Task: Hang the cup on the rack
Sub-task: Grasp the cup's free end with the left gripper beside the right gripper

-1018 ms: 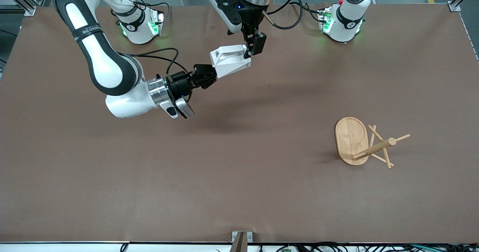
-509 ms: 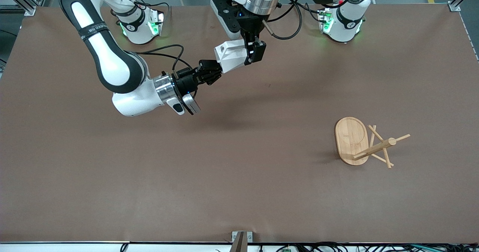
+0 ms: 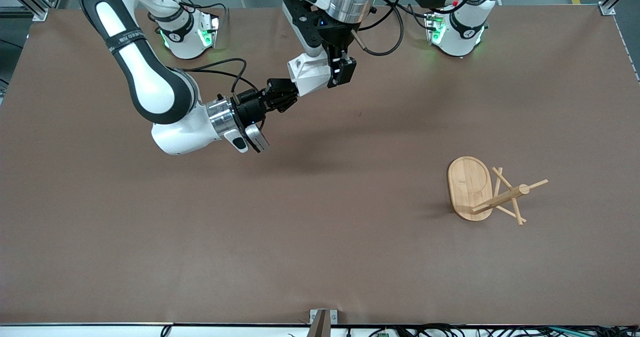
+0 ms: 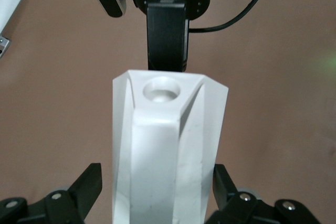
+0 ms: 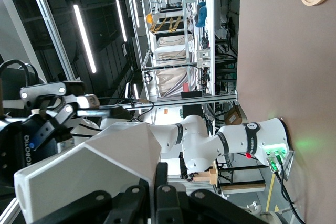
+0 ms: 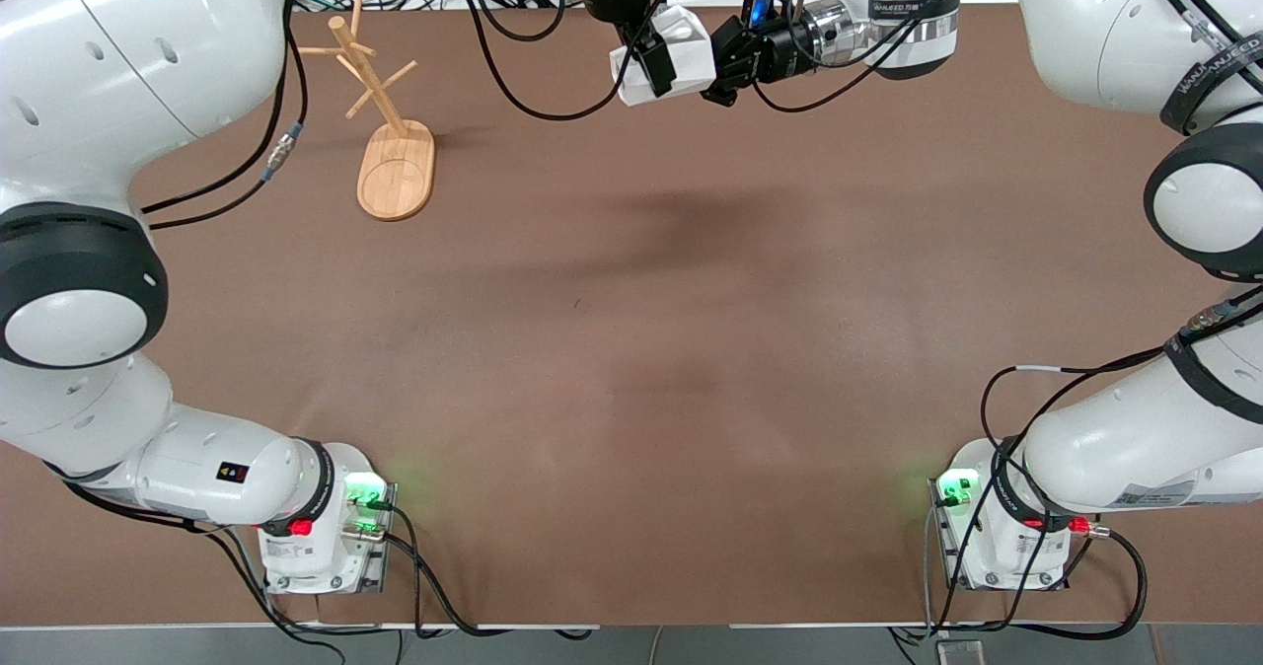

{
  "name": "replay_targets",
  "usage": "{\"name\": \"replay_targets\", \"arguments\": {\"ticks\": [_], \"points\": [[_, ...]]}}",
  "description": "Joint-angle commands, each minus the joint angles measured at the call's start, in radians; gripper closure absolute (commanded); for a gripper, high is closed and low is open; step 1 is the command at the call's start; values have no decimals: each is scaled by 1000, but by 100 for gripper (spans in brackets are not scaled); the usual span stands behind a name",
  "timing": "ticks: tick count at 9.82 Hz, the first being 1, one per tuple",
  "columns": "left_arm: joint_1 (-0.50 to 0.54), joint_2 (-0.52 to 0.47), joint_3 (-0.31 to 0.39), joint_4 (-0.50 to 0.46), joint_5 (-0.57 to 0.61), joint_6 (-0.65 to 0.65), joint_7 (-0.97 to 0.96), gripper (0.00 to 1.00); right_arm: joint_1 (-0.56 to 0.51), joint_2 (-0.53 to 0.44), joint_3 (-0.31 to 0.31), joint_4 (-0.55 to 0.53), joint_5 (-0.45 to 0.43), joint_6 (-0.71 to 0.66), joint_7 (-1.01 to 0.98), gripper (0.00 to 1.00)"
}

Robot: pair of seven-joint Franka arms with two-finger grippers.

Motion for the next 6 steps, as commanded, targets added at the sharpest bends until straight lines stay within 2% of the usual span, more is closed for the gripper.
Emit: {"name": "replay_targets", "arguments": {"ticks": [1, 2, 3, 4, 5, 6], "points": [[6, 17, -5, -16, 27, -21, 8, 12, -13, -1, 17, 0, 35, -6, 3, 99], [7, 17, -5, -16, 27, -38, 9, 22, -13, -1, 17, 0, 35, -6, 3, 99], [10, 17, -5, -16, 27, -49, 9, 45, -13, -1, 17, 0, 39, -6, 3, 99], [10, 15, -5, -16, 27, -51, 8, 72, -14, -1, 17, 0, 41, -6, 3, 99], [10, 12, -5, -16, 27, -52, 3, 93, -14, -4, 17, 0, 41, -6, 4, 98], [15, 9, -5, -13, 27, -52, 6, 99, -14, -7, 16, 2, 41, -5, 4, 91]]}}
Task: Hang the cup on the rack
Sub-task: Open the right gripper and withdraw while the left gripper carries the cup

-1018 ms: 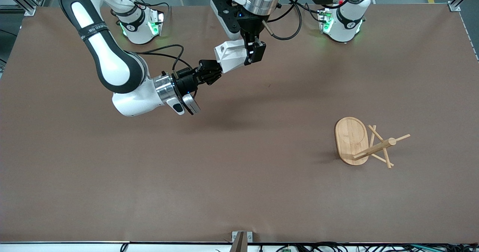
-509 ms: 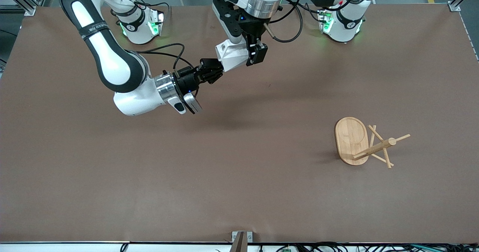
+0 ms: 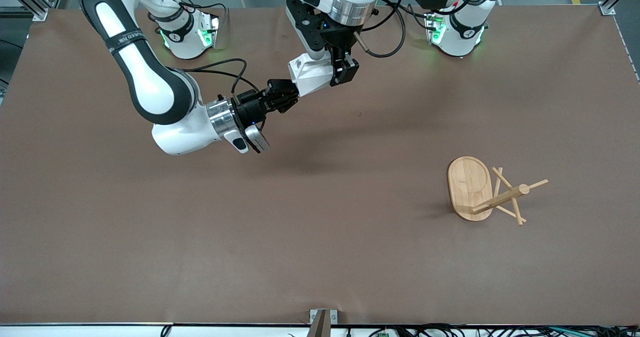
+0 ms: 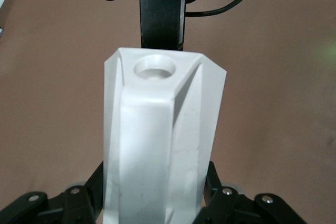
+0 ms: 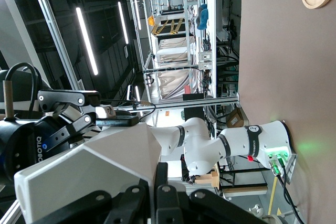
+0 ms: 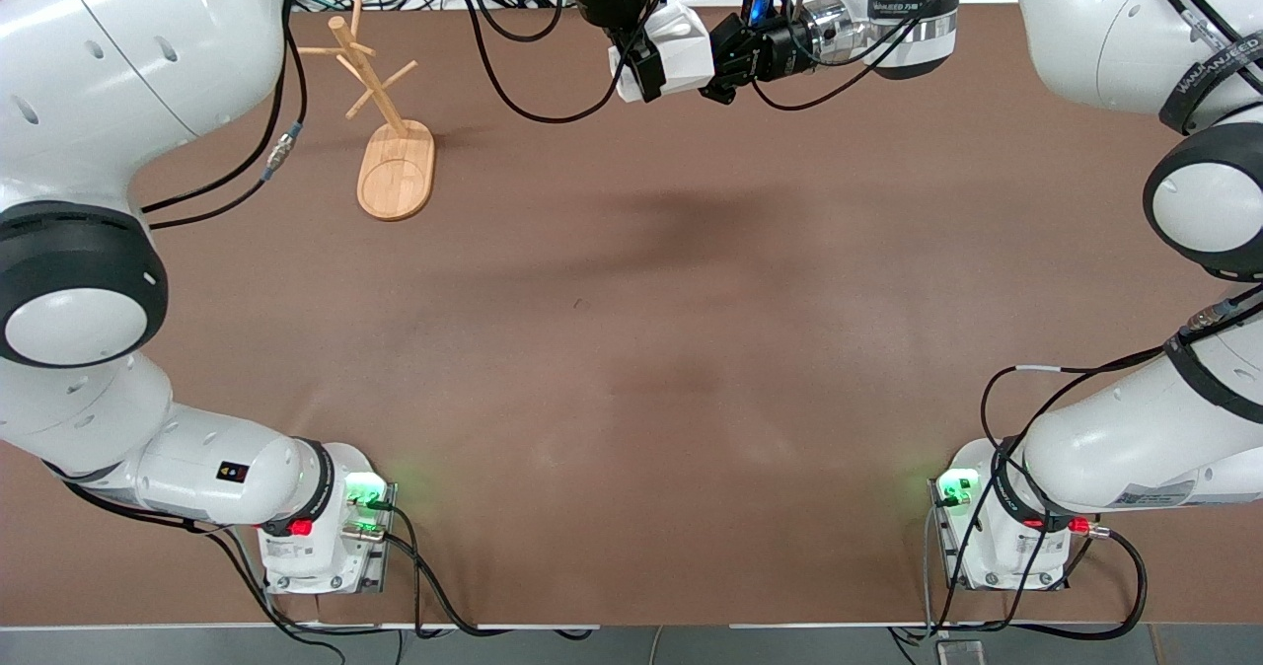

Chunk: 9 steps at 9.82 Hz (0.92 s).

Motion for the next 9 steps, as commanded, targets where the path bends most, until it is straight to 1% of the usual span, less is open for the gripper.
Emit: {"name": "replay_targets", "arguments": {"ticks": [1, 3, 5, 7, 8, 9], "points": [[20, 9, -4, -16, 27, -15, 4, 100, -16, -14, 15, -1, 30, -11, 5, 1], [31, 9, -3, -14, 29, -12, 7, 100, -29, -17, 10, 4, 27, -11, 4, 0], [62, 12, -3, -16, 29, 2, 53, 100, -64, -18, 1, 40, 18, -3, 2, 0], [101, 18, -3, -17, 27, 13, 111, 100, -71, -20, -81, 45, 11, -5, -2, 0], [123, 39, -3, -17, 27, 26, 143, 100, -72, -38, -124, 45, -34, -2, -1, 0], [155, 59, -3, -16, 27, 43, 156, 100, -72, -51, -175, 42, -119, -3, -1, 0]]}}
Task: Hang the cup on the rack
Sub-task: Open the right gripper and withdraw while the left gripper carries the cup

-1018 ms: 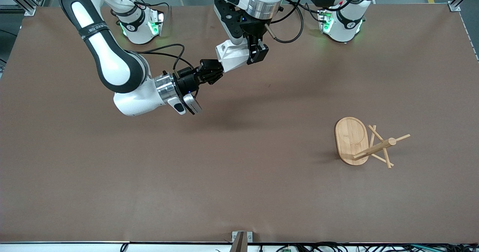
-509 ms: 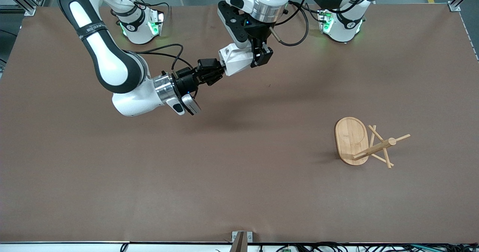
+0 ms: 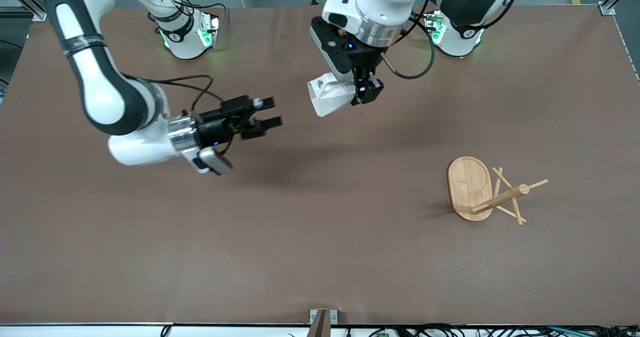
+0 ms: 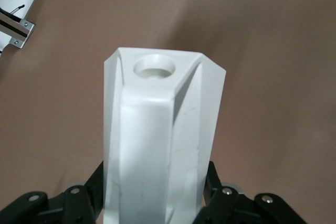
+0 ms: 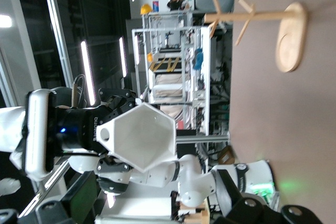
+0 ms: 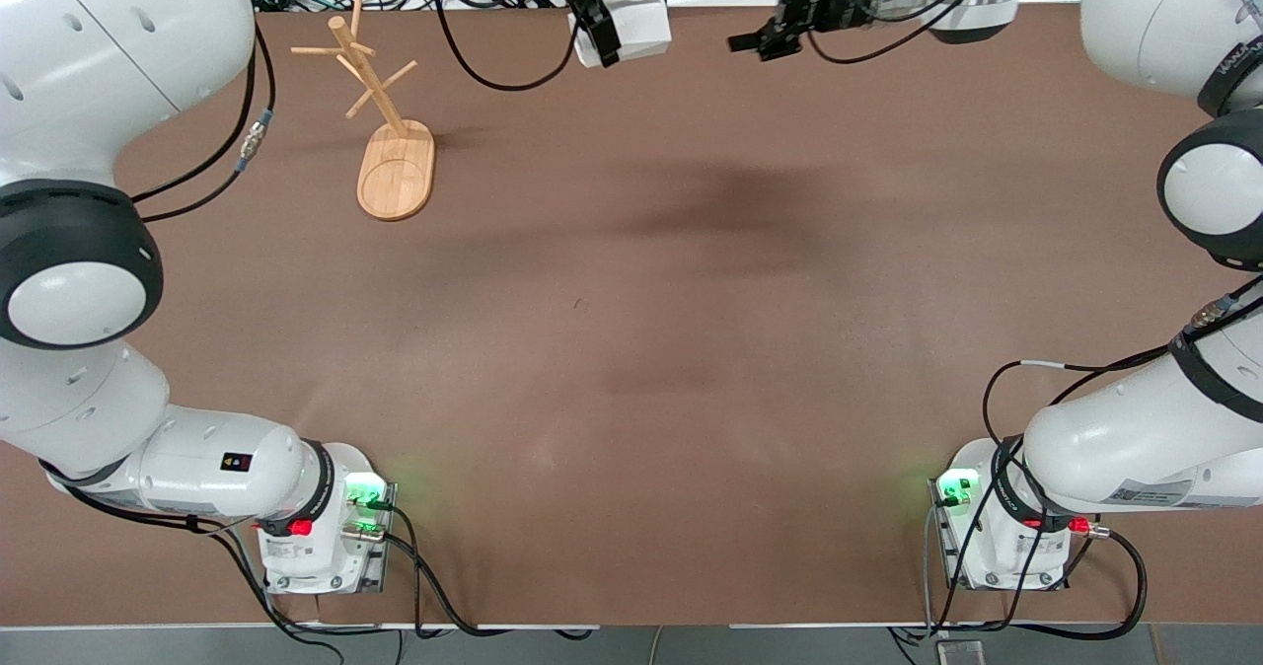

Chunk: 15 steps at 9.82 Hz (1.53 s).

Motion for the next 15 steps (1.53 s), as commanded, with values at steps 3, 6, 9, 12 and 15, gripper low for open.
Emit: {"name": "replay_targets", "arguments": {"ticks": [3, 6, 9, 12, 15], "points": [[144, 43, -7, -16, 21, 26, -39, 100, -3, -96, -214, -22, -348, -2, 3, 0], [271, 19, -12, -12, 5, -1, -111, 100, 0, -167, -382, -16, -601, -3, 3, 0], [333, -6, -8, -15, 7, -49, -174, 100, 43, -199, -540, 46, -788, -13, 6, 0], [254, -68, 181, -99, -80, -75, -183, 100, 44, -199, -564, 241, -1125, -92, 89, 0], [123, -153, 369, -278, -154, -45, -209, 100, 46, -248, -521, 289, -1385, -85, 244, 0]]}}
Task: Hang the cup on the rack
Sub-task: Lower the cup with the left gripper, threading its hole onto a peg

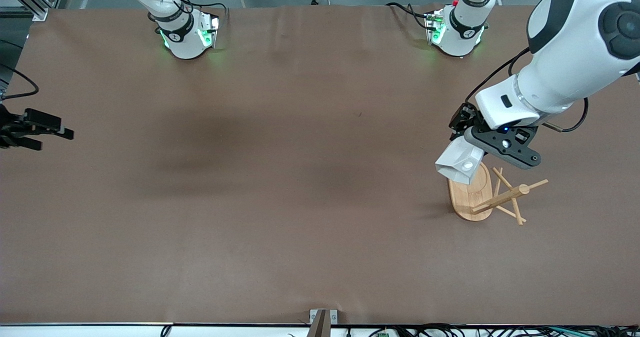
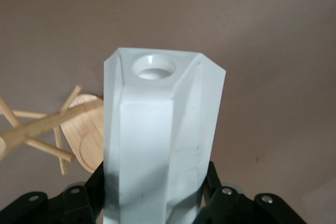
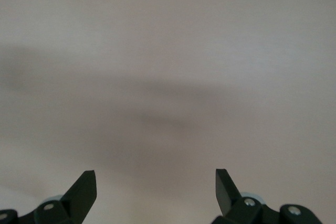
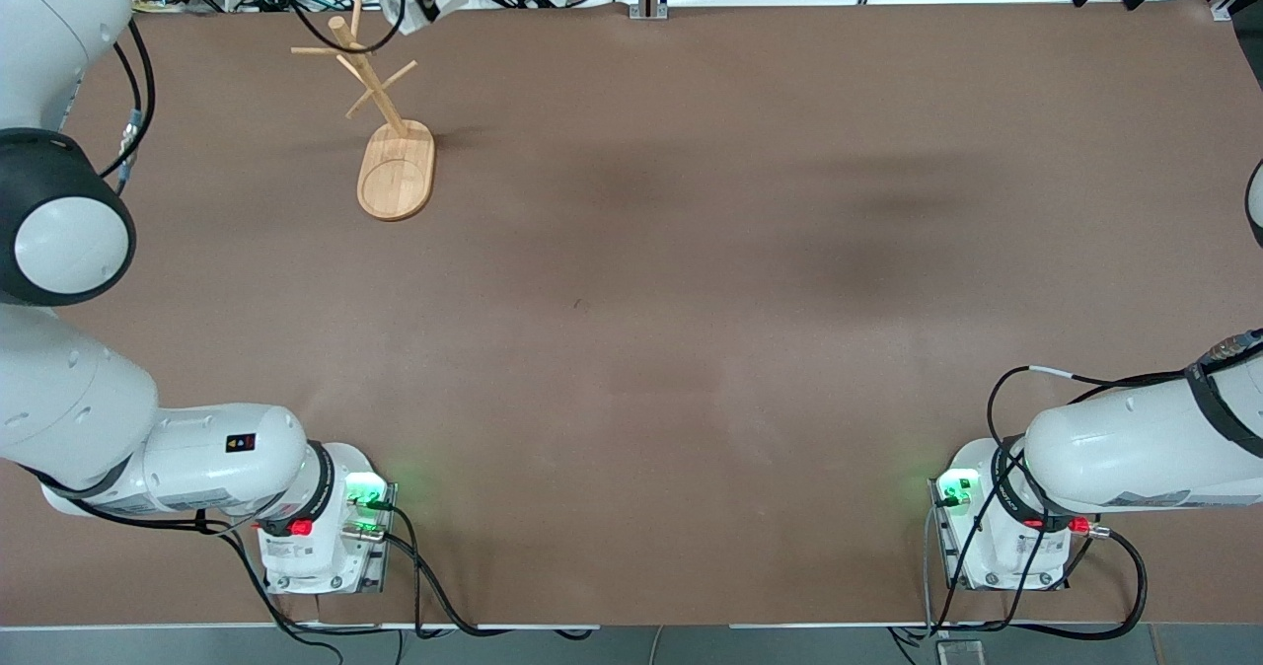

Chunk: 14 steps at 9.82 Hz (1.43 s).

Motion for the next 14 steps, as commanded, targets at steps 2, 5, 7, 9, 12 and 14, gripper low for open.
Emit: {"name": "replay_targets", "arguments": {"ticks": [2, 5, 7, 9, 12, 14], "points": [[-27, -98, 43, -266, -32, 139, -33, 100, 1, -133, 86, -7, -215, -31, 199, 0], [-19, -124, 73, -401, -33, 256, -32, 100, -1, -231, 110, -4, -222, -154, 366, 0], [-13, -133, 83, -475, -33, 331, -14, 100, -4, -233, 101, 29, -210, -166, 483, 0], [-7, -128, 90, -510, -32, 393, 34, 100, -11, -218, 100, 66, -211, -186, 465, 0], [4, -106, 121, -510, -33, 410, 100, 100, -10, -178, 100, 56, -205, -151, 373, 0], [16, -92, 121, -509, -33, 419, 114, 100, 1, -170, 101, 54, -207, -153, 370, 0]]}}
